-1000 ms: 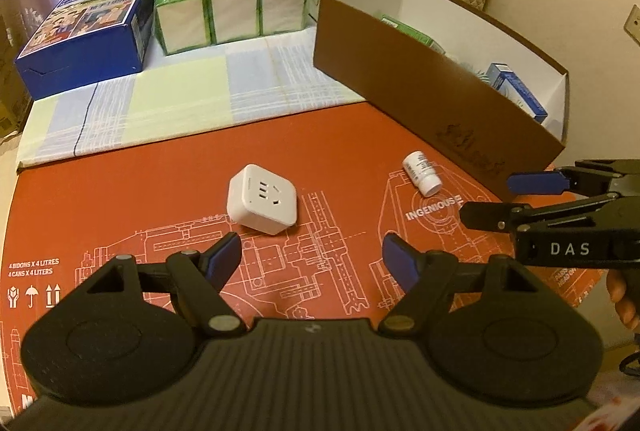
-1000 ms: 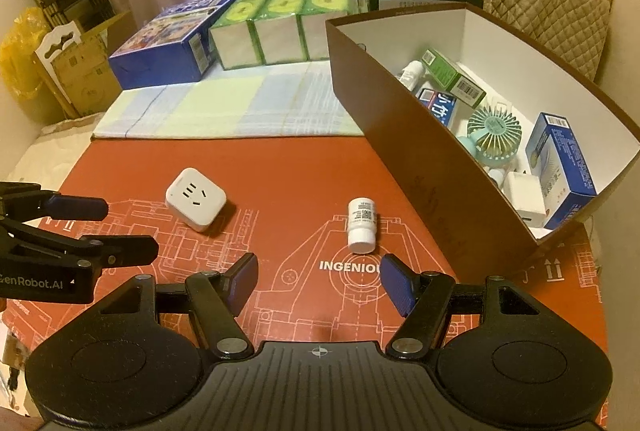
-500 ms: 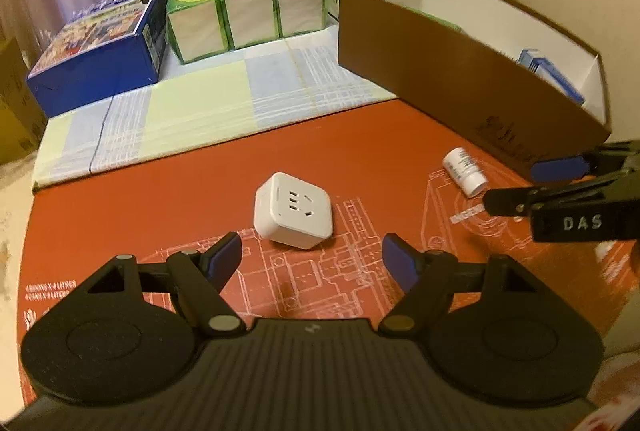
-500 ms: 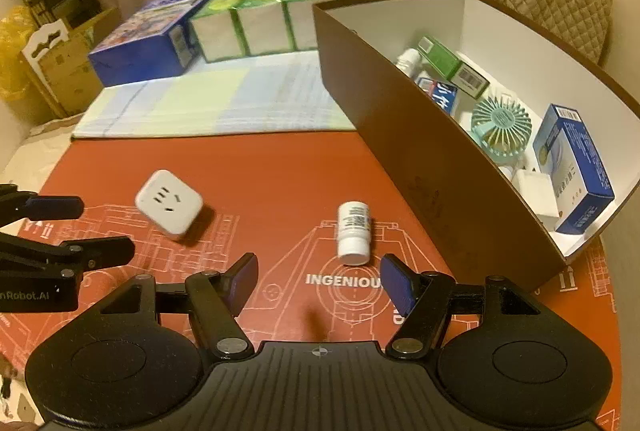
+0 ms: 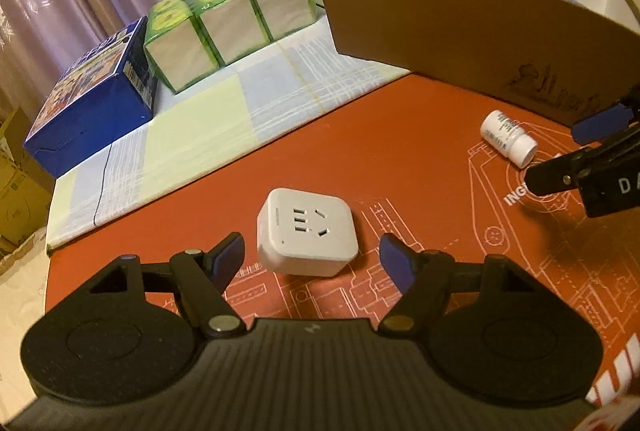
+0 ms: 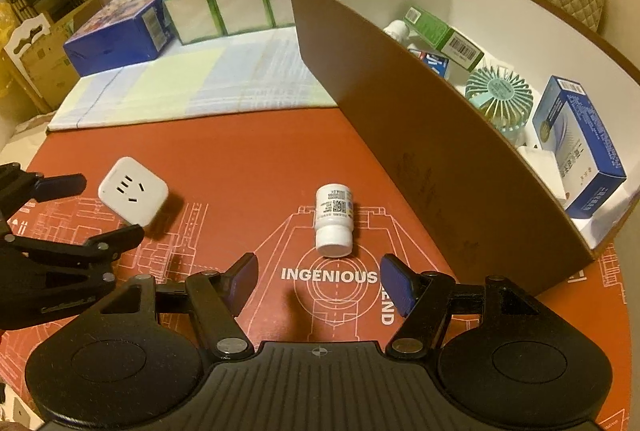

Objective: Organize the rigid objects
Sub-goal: 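Grasp the white socket cube with the left tool while the right tool grasps the pill bottle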

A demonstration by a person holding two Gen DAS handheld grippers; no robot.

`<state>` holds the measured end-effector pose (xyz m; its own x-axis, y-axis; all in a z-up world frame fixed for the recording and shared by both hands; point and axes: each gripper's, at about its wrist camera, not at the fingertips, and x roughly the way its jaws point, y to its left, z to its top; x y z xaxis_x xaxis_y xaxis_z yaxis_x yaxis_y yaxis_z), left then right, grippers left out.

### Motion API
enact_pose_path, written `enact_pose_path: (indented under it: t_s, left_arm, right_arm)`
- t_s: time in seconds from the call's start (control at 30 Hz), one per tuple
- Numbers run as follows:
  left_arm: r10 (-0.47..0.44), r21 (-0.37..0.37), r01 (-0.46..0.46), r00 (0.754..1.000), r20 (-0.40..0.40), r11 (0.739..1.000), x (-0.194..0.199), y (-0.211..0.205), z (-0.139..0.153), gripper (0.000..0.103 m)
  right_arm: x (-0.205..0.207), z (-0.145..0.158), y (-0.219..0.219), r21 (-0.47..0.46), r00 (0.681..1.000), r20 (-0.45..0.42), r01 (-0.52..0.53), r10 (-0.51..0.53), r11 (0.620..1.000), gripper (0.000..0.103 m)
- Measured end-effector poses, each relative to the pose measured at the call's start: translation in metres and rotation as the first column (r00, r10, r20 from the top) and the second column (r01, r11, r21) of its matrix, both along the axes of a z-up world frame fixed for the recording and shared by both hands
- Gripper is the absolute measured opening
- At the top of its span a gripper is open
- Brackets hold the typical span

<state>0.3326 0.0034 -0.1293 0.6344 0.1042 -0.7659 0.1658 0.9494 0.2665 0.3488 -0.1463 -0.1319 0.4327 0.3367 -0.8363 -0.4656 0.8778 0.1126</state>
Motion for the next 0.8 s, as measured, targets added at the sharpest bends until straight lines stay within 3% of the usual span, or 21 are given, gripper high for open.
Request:
enact_pose_path:
  t_s: [0.5, 0.67, 0.8]
  left_arm:
    - [-0.042, 0.066, 0.040, 0.999, 0.017, 0.997, 0.015, 0.001, -0.016, 0.059]
    - [0.035, -0.065, -0.034, 0.999, 0.004, 0.997, 0.018, 0.025, -0.008, 0.059]
    - [0.141, -0.224, -0.144, 0.990, -0.031, 0.964, 0.022, 0.055, -0.003, 0.059]
  right_arm:
    - [0.015, -0.016, 0.014, -0.021, 1.000, -0.023, 0.003, -0.004, 1.000, 0.065]
    - [0.019, -0.021, 0.016, -0.023, 1.000, -0.016, 0.008, -0.008, 1.000, 0.065]
    - [0.022, -0.023, 0.018, -0.026, 1.000, 0.012, 0.018, -0.018, 1.000, 0.065]
